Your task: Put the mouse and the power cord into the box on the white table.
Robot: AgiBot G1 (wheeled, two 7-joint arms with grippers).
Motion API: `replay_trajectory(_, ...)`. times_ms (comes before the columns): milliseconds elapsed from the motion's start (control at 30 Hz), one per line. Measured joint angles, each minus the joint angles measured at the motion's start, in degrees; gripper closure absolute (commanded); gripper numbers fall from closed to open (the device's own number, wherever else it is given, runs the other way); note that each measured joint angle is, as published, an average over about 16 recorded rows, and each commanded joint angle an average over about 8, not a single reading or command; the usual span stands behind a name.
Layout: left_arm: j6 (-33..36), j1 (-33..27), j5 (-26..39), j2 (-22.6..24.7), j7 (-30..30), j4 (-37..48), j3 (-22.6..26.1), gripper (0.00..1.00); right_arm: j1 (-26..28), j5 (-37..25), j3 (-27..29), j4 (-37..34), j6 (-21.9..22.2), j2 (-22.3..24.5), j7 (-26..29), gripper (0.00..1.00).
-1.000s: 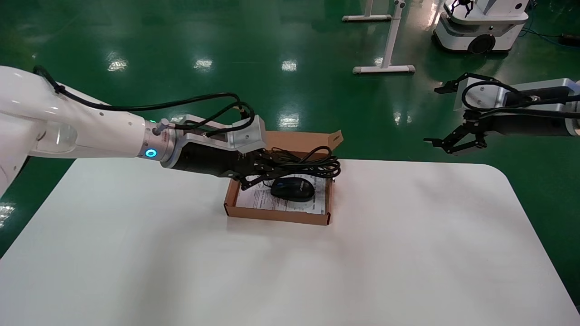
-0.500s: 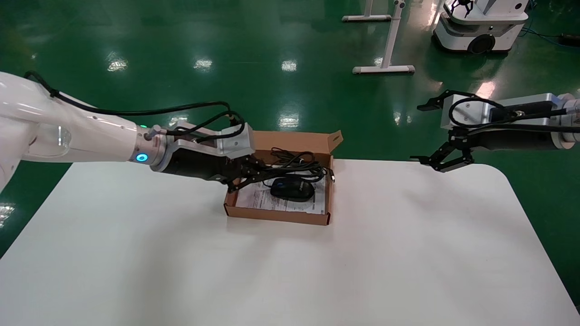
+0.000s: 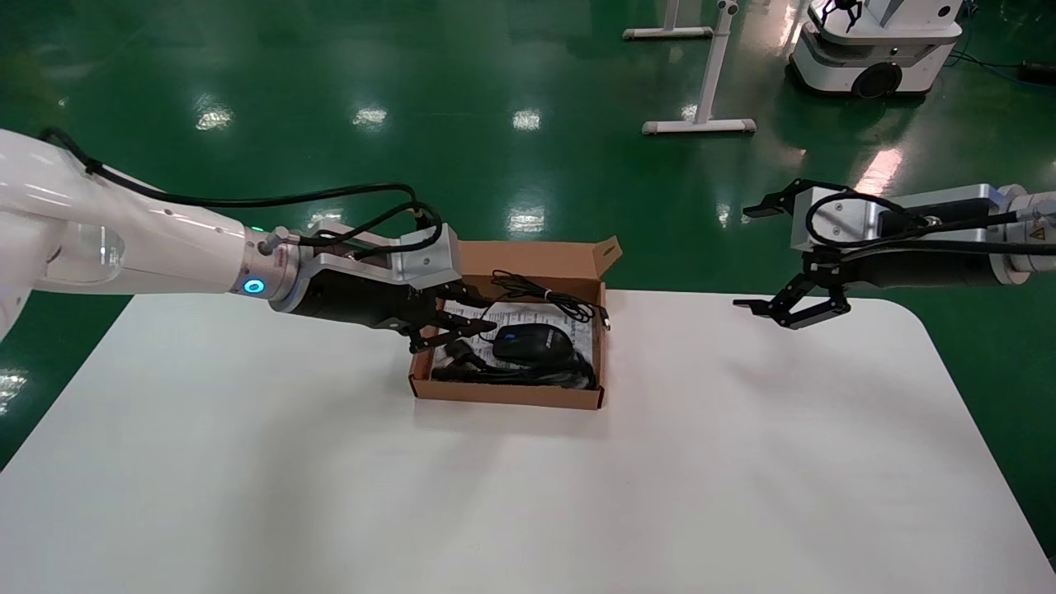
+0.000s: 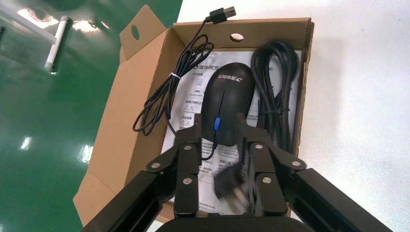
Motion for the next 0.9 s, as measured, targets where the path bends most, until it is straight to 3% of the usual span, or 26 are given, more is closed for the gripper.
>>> replay_trajectory(900,5.6,17.2,-13.3,-15.9,-13.9,-29.0,-15.7,0.0,-19.6,15.2,13.1,30.7,-4.1,10.1,22.4,0.0)
